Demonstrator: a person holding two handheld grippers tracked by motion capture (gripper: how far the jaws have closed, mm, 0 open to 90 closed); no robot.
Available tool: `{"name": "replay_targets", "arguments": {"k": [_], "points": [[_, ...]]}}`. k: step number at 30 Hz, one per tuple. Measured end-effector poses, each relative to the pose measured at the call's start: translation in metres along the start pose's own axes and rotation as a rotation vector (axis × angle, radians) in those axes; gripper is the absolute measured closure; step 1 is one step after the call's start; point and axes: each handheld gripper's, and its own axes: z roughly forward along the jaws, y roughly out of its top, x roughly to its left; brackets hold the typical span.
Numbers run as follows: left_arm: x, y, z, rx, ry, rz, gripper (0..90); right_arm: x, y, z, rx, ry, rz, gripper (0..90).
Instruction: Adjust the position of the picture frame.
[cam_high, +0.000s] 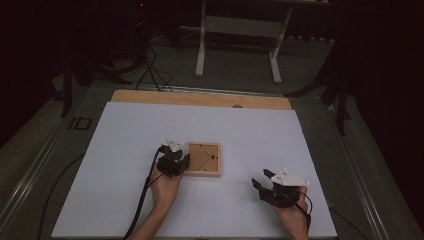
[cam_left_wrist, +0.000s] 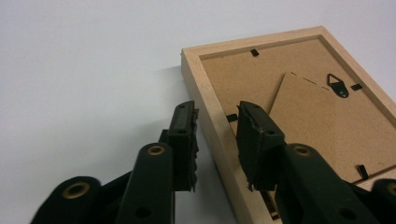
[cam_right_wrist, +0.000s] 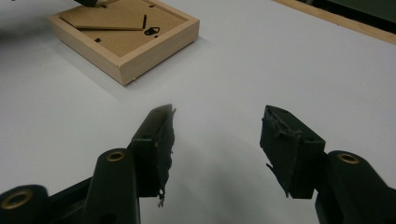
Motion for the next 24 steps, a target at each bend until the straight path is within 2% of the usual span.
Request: {"name": "replay_targets", "arguments": {"k": [10,19,24], "points": [[0.005,0.001,-0.009,-0.033,-0.07,0.065,62.6,0.0,0.0,0.0,0.0,0.001,0.0,43.9],[0.008,0.003,-0.021,-0.055,-0.103,0.118,61.0,-0.001,0.0,0.001,-0.002,0.005,0.0,43.9],[0.009,0.004,-0.028,-0.085,-0.104,0.149,60.6,-0.001,0.0,0.001,-0.001,0.006,0.003,43.9]]}}
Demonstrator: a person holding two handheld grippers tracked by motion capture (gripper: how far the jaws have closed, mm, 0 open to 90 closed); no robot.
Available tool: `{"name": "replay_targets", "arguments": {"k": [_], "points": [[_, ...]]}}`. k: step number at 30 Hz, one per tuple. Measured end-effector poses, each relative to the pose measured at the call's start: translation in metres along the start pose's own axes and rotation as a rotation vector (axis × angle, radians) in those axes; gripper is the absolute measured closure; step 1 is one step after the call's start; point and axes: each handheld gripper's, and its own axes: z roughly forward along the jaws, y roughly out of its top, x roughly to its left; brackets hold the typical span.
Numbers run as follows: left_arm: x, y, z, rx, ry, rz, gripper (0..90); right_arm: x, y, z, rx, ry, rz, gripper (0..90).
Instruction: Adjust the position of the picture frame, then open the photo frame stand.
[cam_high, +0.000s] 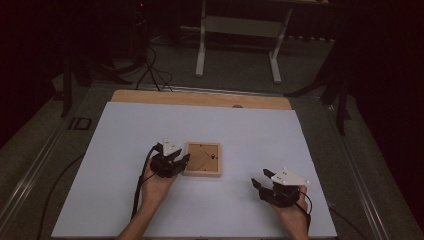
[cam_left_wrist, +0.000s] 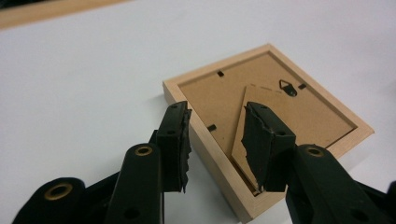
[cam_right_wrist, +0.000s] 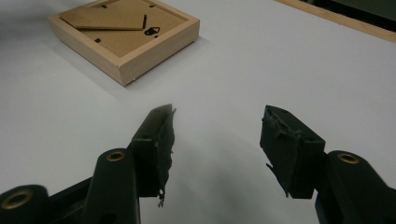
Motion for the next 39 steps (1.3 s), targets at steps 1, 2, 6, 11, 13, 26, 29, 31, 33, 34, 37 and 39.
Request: {"name": "replay_targets", "arguments": {"k": [1,2,6,11,13,26,29,31,33,34,37,39], "points": [[0.0,0.0,-0.001,-0.004,0.0,0.003,60.6,0.0,0.0,0.0,0.0,0.0,0.0,43.9],[0.001,0.001,-0.003,-0.012,-0.009,0.006,60.6,0.0,0.0,0.0,0.0,0.0,0.0,44.0],[0.002,0.005,-0.008,-0.034,-0.022,0.008,60.5,0.0,0.0,0.0,-0.001,-0.003,0.004,43.9],[0.003,0.008,-0.013,-0.041,-0.029,0.01,60.5,0.0,0.0,-0.002,-0.003,-0.006,0.007,43.9],[0.002,0.01,-0.014,-0.037,-0.03,0.021,60.4,0.0,-0.001,-0.002,-0.003,-0.007,0.007,43.9],[-0.007,0.013,-0.012,-0.02,-0.09,0.097,59.0,0.0,0.0,0.0,0.002,0.0,0.005,43.8],[-0.008,0.013,-0.012,-0.026,-0.1,0.101,58.1,0.0,0.0,0.0,-0.001,0.003,0.003,43.7],[-0.009,0.015,-0.012,-0.03,-0.111,0.116,57.0,-0.001,0.0,0.0,-0.001,0.002,0.003,43.7],[-0.01,0.016,-0.011,-0.03,-0.119,0.13,56.1,0.0,0.0,0.001,0.002,0.0,0.004,43.7],[-0.01,0.016,-0.011,-0.03,-0.125,0.136,56.0,0.0,0.0,0.001,0.002,0.001,0.004,43.7],[-0.011,0.017,-0.01,-0.033,-0.134,0.148,55.5,0.0,0.0,0.001,0.004,0.003,0.003,43.8],[-0.012,0.017,-0.008,-0.033,-0.142,0.152,54.9,0.0,0.0,0.002,0.005,0.005,0.005,43.8]]}}
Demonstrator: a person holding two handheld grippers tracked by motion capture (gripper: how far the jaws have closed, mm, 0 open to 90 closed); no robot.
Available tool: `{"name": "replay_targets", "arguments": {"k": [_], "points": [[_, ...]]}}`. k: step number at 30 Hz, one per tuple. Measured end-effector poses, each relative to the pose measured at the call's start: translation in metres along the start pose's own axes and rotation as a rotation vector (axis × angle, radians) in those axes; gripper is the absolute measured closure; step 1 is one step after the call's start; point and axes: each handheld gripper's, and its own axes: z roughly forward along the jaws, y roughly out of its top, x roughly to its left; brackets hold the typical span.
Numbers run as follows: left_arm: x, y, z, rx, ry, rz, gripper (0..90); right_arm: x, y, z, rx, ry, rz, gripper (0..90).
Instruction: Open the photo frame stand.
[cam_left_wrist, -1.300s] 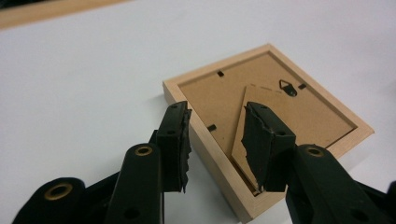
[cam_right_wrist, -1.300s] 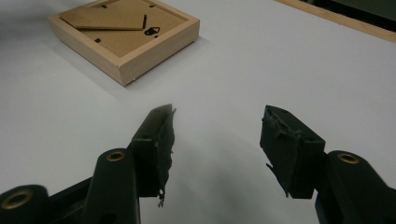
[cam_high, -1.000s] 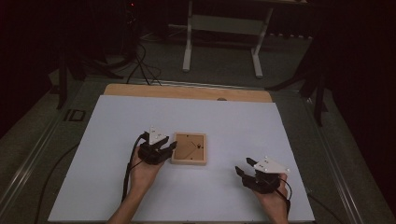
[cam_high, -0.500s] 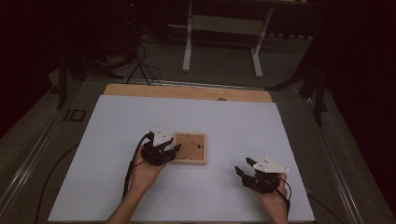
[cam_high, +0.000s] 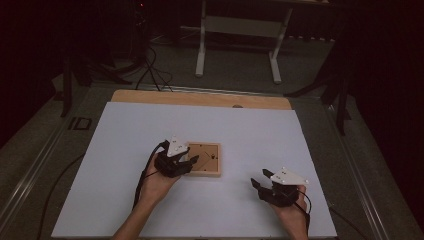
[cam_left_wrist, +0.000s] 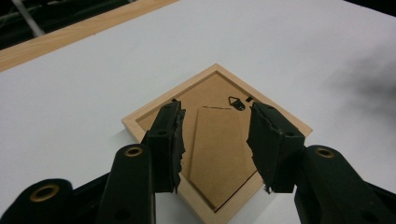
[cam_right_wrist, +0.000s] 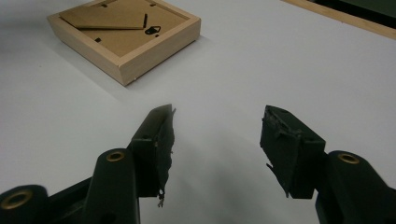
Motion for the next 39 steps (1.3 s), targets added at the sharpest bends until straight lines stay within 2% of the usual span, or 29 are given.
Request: {"name": "replay_targets", "arguments": {"k": [3,7,16,20,28,32,35,39], "points": [[0.0,0.0,0.003,0.008,-0.006,-0.001,54.9,0.0,0.001,0.002,-0.002,0.011,0.016,43.8],[-0.001,0.0,0.008,0.024,-0.026,0.025,54.9,0.0,0.002,0.005,-0.002,0.014,0.019,43.8],[-0.003,-0.002,0.017,0.071,-0.021,0.047,54.8,0.0,0.003,0.008,-0.003,0.021,0.019,43.9],[-0.002,-0.004,0.023,0.094,-0.029,0.053,54.0,0.0,0.005,0.008,-0.013,0.026,0.015,47.1],[-0.006,-0.007,0.031,0.117,-0.036,0.074,51.4,-0.001,0.005,0.004,-0.024,0.019,0.016,46.7],[-0.005,-0.008,0.034,0.118,-0.028,0.07,50.4,0.0,0.004,0.003,-0.021,0.016,0.012,46.7],[-0.002,-0.009,0.036,0.12,-0.038,0.055,49.7,-0.001,0.004,0.002,-0.02,0.012,0.015,46.6],[-0.002,-0.009,0.036,0.122,-0.041,0.059,49.3,-0.001,0.004,0.002,-0.022,0.012,0.017,46.6]]}}
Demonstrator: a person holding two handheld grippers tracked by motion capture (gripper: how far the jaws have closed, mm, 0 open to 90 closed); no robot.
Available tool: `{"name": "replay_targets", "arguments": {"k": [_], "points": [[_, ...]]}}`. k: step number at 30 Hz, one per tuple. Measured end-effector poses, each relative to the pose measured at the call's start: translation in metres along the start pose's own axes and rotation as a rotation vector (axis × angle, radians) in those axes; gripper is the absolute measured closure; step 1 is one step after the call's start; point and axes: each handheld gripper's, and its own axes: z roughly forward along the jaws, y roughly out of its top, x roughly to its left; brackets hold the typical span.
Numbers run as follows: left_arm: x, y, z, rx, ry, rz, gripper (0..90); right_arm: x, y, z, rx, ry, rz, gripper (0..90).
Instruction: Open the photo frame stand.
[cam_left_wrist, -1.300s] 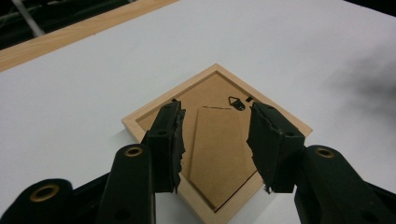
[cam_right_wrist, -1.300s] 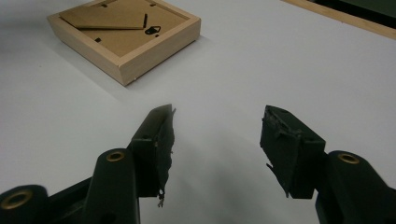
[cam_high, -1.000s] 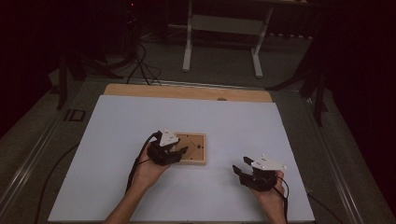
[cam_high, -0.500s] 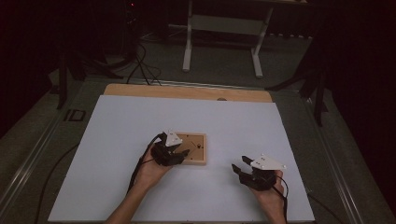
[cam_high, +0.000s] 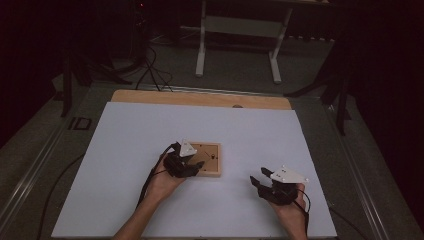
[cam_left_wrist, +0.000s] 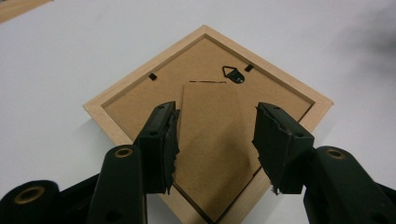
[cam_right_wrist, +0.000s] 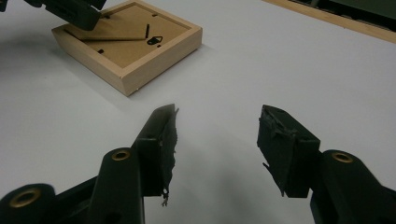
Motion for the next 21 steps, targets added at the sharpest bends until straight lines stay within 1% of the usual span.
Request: {"name": "replay_targets", "arguments": {"k": [4,6,7,11,15,18,19,21], "points": [[-0.001,-0.001,0.004,0.023,-0.001,0.003,49.0,0.001,0.0,0.001,0.002,0.003,-0.003,46.6],[-0.001,-0.001,0.004,0.023,-0.001,0.003,49.0,0.001,0.0,0.001,0.002,0.003,-0.002,46.6],[-0.001,-0.002,0.006,0.038,0.005,0.003,49.2,0.001,0.0,0.0,0.001,0.003,0.0,46.7],[-0.001,-0.002,0.007,0.038,0.009,-0.002,50.4,0.001,0.001,0.0,-0.004,0.006,0.001,48.0],[0.0,-0.004,0.006,0.04,0.006,-0.004,51.7,0.002,0.002,0.001,-0.007,0.018,-0.001,52.0],[0.0,-0.005,0.006,0.039,0.007,-0.003,51.4,0.003,0.004,0.002,-0.012,0.025,0.003,52.0],[-0.001,-0.006,0.008,0.054,0.019,0.005,49.6,0.003,0.007,0.001,-0.023,0.03,0.01,52.4],[0.002,-0.009,0.008,0.036,0.0,-0.02,48.2,0.004,0.011,0.002,-0.031,0.033,0.007,52.1]]}}
